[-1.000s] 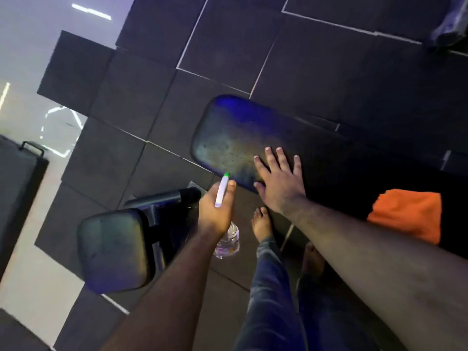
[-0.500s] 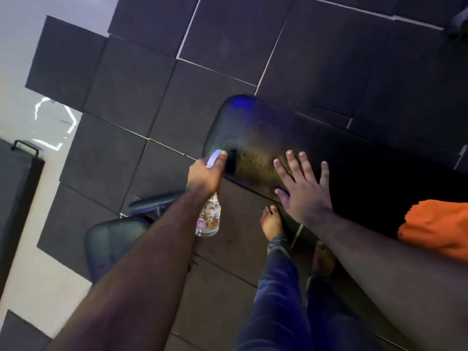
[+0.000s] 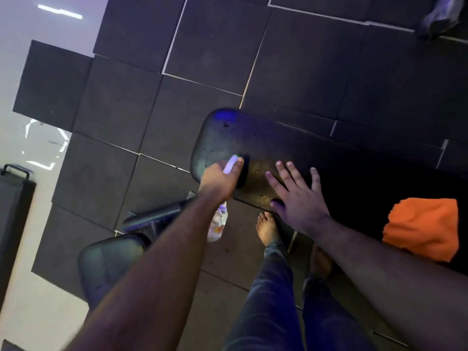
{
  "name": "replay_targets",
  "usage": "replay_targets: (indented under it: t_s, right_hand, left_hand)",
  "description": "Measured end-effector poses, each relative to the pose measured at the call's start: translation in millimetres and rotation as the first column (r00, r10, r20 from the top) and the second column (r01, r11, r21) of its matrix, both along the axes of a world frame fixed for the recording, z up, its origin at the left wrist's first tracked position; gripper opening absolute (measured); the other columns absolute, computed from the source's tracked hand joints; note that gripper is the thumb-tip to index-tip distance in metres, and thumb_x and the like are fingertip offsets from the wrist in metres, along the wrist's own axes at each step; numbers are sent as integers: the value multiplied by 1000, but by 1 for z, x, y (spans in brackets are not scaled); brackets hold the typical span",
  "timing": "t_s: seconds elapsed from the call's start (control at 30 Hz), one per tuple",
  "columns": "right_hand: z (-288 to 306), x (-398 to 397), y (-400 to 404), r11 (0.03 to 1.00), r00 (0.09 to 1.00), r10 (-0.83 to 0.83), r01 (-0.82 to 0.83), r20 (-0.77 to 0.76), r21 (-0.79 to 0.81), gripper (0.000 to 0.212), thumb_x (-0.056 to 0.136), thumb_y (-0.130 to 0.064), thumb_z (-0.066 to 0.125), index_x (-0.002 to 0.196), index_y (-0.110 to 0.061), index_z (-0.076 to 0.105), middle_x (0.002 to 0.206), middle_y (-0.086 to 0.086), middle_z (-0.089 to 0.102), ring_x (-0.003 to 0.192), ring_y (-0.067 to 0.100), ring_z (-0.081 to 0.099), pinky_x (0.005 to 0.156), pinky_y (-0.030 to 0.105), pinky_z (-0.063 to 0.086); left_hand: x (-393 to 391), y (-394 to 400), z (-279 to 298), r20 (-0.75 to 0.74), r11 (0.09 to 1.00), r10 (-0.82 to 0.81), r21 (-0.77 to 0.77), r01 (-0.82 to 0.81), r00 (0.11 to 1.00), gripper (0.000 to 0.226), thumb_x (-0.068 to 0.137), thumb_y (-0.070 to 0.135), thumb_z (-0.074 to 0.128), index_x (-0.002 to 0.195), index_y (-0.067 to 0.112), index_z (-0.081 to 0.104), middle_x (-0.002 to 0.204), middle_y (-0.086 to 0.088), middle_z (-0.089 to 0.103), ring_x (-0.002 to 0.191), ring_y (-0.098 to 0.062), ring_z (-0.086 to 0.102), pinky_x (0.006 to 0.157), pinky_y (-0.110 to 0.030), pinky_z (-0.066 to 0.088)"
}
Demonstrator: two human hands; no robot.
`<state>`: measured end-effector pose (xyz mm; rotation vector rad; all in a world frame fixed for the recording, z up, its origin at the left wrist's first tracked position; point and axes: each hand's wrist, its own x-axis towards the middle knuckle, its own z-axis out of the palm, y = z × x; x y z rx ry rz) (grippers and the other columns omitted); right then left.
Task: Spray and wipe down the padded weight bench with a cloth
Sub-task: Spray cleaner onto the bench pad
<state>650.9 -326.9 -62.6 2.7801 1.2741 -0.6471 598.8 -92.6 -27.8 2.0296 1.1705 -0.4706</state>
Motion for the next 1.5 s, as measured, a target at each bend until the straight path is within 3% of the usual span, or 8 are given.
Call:
replay_targets:
  t_s: [0.17, 0.37, 0.5, 0.63, 1.0, 1.1, 1.27, 1.5]
  right_hand:
    - [11, 2, -40, 999, 1000, -19, 20, 15, -48, 79, 99, -56, 49, 169, -35, 17, 179, 2, 9, 165, 29, 9, 123, 73, 9]
    - [17, 9, -77, 993, 996, 83, -79, 37, -87, 84, 97, -53, 57, 168, -35, 16, 179, 3, 12, 163, 32, 16, 121, 75, 9]
    - [20, 18, -95, 994, 1000, -3, 5, 17, -106, 85, 97, -54, 57, 168, -38, 14, 179, 4, 12, 163, 35, 17, 121, 74, 10]
    - [20, 21, -113, 993, 998, -55, 52, -23, -102, 88, 96, -53, 60, 168, -38, 11, 179, 3, 9, 164, 33, 15, 121, 72, 16]
    - [24, 7, -165, 993, 996, -73, 69, -42, -95, 84, 98, -49, 58, 169, -34, 14, 179, 4, 10, 163, 29, 16, 124, 65, 18]
    - [27, 7, -174, 993, 996, -78, 74, -43, -86, 82, 99, -46, 59, 168, -33, 18, 178, 5, 13, 163, 29, 18, 126, 65, 14]
    - [34, 13, -192, 993, 997, -71, 66, -41, -96, 79, 100, -46, 57, 168, -31, 19, 179, 5, 10, 164, 31, 12, 126, 69, 1]
    - [42, 26, -213, 997, 997, -65, 64, -36, -39, 64, 103, -43, 54, 162, -24, 38, 174, 4, 30, 161, 30, 26, 127, 69, 4]
  left_hand:
    - [-45, -51, 5, -39, 998, -54, 35, 55, 998, 63, 103, 67, 52, 63, 18, 52, 62, 2, 58, 79, -39, 67, 69, -38, 49]
    - [-13, -66, 13, -41, 997, 58, -52, -60, 998, 71, 87, 83, 50, 81, 13, 64, 91, -17, 76, 87, -40, 76, 84, -50, 64]
    - [54, -77, 16, -10, 1000, -17, 13, 17, 1000, 66, 96, 73, 57, 68, 13, 51, 94, -23, 77, 89, -41, 77, 88, -47, 63]
    - [82, -88, 12, -89, 998, -62, -16, 61, 994, 74, 96, 73, 57, 94, 1, 75, 91, -19, 80, 85, -39, 79, 88, -46, 64]
    - [-36, -160, 25, -194, 968, -253, -46, 249, 948, 63, 102, 68, 56, 72, 13, 61, 77, -10, 72, 82, -38, 73, 78, -46, 62]
    - [-6, -175, 24, -153, 981, -157, -138, 136, 976, 62, 97, 70, 60, 86, 10, 69, 91, -19, 77, 88, -40, 77, 82, -50, 65]
    - [85, -199, 18, -87, 975, -208, -97, 200, 974, 62, 97, 70, 63, 88, 9, 71, 96, -15, 79, 93, -34, 77, 88, -39, 61]
    - [75, -221, 22, -121, 892, -452, -83, 445, 884, 68, 98, 72, 57, 81, 8, 72, 66, -7, 75, 72, -27, 77, 69, -34, 60]
